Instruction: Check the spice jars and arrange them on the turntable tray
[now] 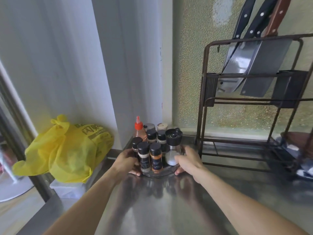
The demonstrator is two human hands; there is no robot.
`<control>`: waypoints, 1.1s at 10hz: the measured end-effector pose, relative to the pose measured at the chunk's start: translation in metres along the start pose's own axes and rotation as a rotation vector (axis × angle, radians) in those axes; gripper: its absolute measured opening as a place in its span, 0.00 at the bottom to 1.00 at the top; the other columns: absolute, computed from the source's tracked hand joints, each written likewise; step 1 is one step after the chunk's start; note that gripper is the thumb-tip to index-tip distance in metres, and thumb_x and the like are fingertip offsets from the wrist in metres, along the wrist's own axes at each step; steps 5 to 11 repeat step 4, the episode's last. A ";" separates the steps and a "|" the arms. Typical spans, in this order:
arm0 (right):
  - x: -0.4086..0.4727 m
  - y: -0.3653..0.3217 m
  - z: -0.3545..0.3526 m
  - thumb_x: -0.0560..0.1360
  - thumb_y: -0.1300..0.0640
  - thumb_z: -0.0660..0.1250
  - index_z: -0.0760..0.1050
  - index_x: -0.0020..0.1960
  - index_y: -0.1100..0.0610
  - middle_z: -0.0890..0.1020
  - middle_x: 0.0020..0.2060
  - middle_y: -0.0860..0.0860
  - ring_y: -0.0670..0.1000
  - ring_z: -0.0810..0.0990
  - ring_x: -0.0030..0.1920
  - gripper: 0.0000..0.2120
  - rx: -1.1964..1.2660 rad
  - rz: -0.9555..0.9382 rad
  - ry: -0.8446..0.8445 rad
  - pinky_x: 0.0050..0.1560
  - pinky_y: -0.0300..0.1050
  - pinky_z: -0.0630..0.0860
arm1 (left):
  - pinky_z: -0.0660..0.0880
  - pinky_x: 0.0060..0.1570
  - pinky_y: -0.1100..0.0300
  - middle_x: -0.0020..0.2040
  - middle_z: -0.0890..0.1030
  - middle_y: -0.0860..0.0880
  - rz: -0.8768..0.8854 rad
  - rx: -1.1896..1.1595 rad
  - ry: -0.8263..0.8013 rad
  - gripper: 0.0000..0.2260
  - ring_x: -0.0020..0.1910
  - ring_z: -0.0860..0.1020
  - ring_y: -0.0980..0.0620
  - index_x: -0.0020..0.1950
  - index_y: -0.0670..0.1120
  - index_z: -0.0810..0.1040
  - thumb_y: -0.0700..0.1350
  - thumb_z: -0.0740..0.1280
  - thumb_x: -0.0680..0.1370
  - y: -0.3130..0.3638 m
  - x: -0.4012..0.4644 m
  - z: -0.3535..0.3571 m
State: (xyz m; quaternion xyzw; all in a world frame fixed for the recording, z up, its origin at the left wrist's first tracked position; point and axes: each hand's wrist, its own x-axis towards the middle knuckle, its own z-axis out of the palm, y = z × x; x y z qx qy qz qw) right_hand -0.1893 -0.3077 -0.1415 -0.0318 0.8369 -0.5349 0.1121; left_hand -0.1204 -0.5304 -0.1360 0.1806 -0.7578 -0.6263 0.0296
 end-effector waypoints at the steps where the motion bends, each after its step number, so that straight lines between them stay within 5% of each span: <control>1: 0.001 0.007 0.003 0.74 0.59 0.62 0.72 0.64 0.54 0.84 0.50 0.58 0.59 0.87 0.30 0.18 0.051 0.018 -0.007 0.41 0.57 0.87 | 0.82 0.28 0.52 0.34 0.82 0.35 -0.026 -0.009 -0.002 0.22 0.29 0.79 0.41 0.65 0.37 0.76 0.24 0.56 0.75 -0.005 0.001 -0.002; 2: -0.008 0.002 -0.003 0.77 0.58 0.63 0.71 0.67 0.54 0.82 0.55 0.56 0.57 0.86 0.33 0.18 0.089 0.036 -0.029 0.45 0.57 0.87 | 0.84 0.31 0.53 0.39 0.83 0.35 -0.056 -0.045 -0.019 0.20 0.31 0.80 0.41 0.67 0.39 0.75 0.27 0.60 0.77 -0.001 -0.008 0.000; 3: -0.024 0.000 -0.012 0.79 0.58 0.66 0.64 0.76 0.56 0.75 0.65 0.56 0.57 0.87 0.39 0.27 0.091 0.056 0.004 0.42 0.47 0.86 | 0.83 0.40 0.52 0.37 0.85 0.40 -0.068 -0.063 0.048 0.13 0.36 0.82 0.41 0.59 0.42 0.73 0.30 0.65 0.78 0.005 -0.030 0.002; 4: -0.052 0.007 -0.024 0.79 0.58 0.66 0.61 0.79 0.55 0.74 0.69 0.54 0.59 0.87 0.51 0.31 0.000 -0.016 0.063 0.54 0.53 0.84 | 0.84 0.50 0.46 0.35 0.85 0.46 0.012 0.139 0.236 0.17 0.40 0.84 0.43 0.54 0.40 0.78 0.40 0.69 0.66 0.007 -0.056 -0.005; 11: -0.052 0.007 -0.024 0.79 0.58 0.66 0.61 0.79 0.55 0.74 0.69 0.54 0.59 0.87 0.51 0.31 0.000 -0.016 0.063 0.54 0.53 0.84 | 0.84 0.50 0.46 0.35 0.85 0.46 0.012 0.139 0.236 0.17 0.40 0.84 0.43 0.54 0.40 0.78 0.40 0.69 0.66 0.007 -0.056 -0.005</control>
